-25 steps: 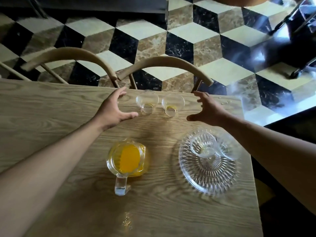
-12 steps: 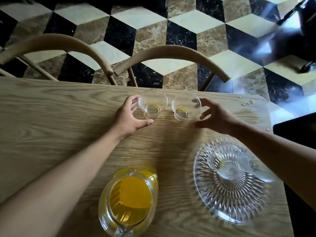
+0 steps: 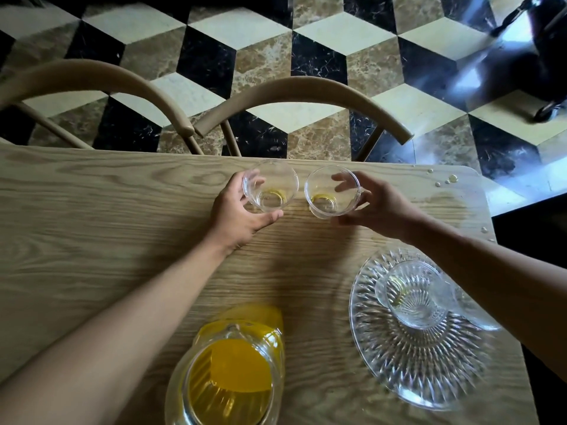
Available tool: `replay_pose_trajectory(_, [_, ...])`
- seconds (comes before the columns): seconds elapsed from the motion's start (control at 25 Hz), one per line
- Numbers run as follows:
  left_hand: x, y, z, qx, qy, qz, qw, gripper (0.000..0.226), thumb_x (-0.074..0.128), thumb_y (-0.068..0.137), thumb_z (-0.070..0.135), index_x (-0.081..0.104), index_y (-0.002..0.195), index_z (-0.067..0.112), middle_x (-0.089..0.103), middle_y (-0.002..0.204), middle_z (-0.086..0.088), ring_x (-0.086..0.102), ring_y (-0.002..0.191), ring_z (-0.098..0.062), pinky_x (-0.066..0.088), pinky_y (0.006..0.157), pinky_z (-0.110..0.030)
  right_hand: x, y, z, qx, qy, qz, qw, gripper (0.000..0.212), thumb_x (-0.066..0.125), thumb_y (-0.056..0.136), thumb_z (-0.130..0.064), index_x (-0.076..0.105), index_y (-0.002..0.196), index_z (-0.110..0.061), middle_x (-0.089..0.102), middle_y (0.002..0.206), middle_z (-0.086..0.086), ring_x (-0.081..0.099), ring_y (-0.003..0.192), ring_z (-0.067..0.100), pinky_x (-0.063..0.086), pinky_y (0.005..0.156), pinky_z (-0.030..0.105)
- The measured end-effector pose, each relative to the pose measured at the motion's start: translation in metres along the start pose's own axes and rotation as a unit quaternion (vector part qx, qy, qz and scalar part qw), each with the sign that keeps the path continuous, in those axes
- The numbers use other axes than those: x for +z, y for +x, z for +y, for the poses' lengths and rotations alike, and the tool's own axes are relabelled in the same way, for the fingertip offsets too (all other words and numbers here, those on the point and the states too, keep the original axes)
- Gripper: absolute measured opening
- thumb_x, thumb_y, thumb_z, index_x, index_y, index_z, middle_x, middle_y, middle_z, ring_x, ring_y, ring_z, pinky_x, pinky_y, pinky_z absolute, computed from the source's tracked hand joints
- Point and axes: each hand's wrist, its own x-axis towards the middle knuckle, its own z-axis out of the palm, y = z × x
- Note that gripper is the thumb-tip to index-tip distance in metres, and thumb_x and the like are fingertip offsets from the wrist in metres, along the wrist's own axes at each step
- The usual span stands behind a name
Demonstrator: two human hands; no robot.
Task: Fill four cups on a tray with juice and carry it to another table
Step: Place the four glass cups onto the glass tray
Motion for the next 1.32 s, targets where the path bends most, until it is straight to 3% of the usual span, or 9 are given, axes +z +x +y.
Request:
replay_pose_trajectory(0.16, [-0.001,-0.002,0.005,0.002,-0.002,0.008,1.0,0.078,0.094,0.066,0.006,0.053,0.132,0.015,0.063,0.132,-0.004,0.062,0.128,-0.017,0.049,0.113,-0.041,0.003,0.001,-0.001,-0.024,-0.013,0.009,1.0,0.084,0.091,0.052,-0.05,0.061,0.13,-0.035,0.068,0.115,-0.008,0.071,0.089,0.043,0.061,0.081,0.058])
replay_pose_trajectory(0.4, [-0.018,-0.01,0.022,0.022,0.015,0.009,1.0,0.078,0.096,0.066,0.018,0.054,0.132,0.02,0.066,0.133,-0.003,0.063,0.129,-0.016,0.048,0.114,-0.044,-0.005,-0.009,-0.02,-0.024,-0.002,0.018,1.0,0.074,0.096,0.067,-0.02,0.061,0.132,-0.026,0.067,0.114,-0.004,0.062,0.076,0.014,0.059,0.073,0.035])
replay_pose_trajectory(0.52, [-0.027,-0.013,0.05,0.036,0.024,-0.001,0.999,0.079,0.096,0.067,0.017,0.055,0.134,0.015,0.066,0.134,-0.004,0.063,0.128,-0.013,0.049,0.113,-0.042,-0.016,-0.021,-0.04,-0.024,0.0,0.034,0.999,0.07,0.094,0.069,-0.02,0.061,0.13,-0.029,0.068,0.115,-0.004,0.062,0.079,0.012,0.056,0.07,0.022])
replay_pose_trajectory(0.64, [-0.032,-0.021,0.088,0.059,0.035,-0.015,0.998,0.079,0.097,0.064,0.021,0.055,0.13,0.023,0.067,0.131,-0.001,0.064,0.125,-0.01,0.049,0.113,-0.043,-0.029,-0.036,-0.064,-0.03,0.017,0.048,0.998,0.07,0.093,0.071,-0.019,0.061,0.132,-0.026,0.069,0.119,0.002,0.062,0.084,0.015,0.055,0.073,0.022])
replay_pose_trajectory(0.84, [-0.033,-0.043,0.156,0.085,0.041,-0.016,0.995,0.081,0.099,0.05,0.048,0.058,0.12,0.037,0.069,0.127,0.005,0.066,0.123,-0.01,0.051,0.111,-0.044,-0.061,-0.074,-0.098,-0.063,0.034,0.089,0.993,0.07,0.095,0.067,-0.03,0.061,0.127,-0.034,0.071,0.119,0.007,0.061,0.086,0.019,0.056,0.079,0.031])
replay_pose_trajectory(0.96, [-0.024,-0.059,0.191,0.092,0.042,-0.017,0.995,0.081,0.099,0.062,0.024,0.057,0.132,0.02,0.068,0.131,-0.004,0.066,0.121,-0.01,0.055,0.105,-0.03,-0.084,-0.099,-0.109,-0.083,0.028,0.117,0.989,0.072,0.091,0.059,-0.049,0.062,0.123,-0.037,0.073,0.114,0.007,0.06,0.082,0.014,0.054,0.075,0.026])
replay_pose_trajectory(1.04, [-0.012,-0.074,0.213,0.099,0.05,-0.016,0.994,0.077,0.095,0.068,0.012,0.055,0.134,0.012,0.069,0.129,-0.005,0.066,0.118,-0.007,0.055,0.098,-0.021,-0.1,-0.121,-0.11,-0.087,0.024,0.127,0.988,0.072,0.091,0.062,-0.047,0.062,0.126,-0.032,0.073,0.114,0.005,0.063,0.081,0.017,0.056,0.076,0.029])
replay_pose_trajectory(1.12, [0.0,-0.088,0.228,0.112,0.055,-0.006,0.992,0.074,0.094,0.069,0.011,0.055,0.131,0.012,0.069,0.125,-0.004,0.067,0.113,-0.007,0.056,0.094,-0.018,-0.111,-0.141,-0.106,-0.09,0.006,0.141,0.986,0.074,0.09,0.063,-0.048,0.062,0.129,-0.03,0.072,0.114,0.001,0.065,0.083,0.023,0.057,0.079,0.035])
replay_pose_trajectory(1.32, [0.044,-0.14,0.247,0.128,0.066,0.018,0.989,0.071,0.095,0.07,0.018,0.056,0.129,0.014,0.069,0.121,-0.001,0.066,0.111,-0.005,0.052,0.087,-0.01,-0.125,-0.198,-0.085,-0.097,-0.008,0.161,0.982,0.072,0.083,0.058,-0.061,0.062,0.123,-0.039,0.07,0.109,-0.008,0.059,0.086,0.011,0.054,0.082,0.034])
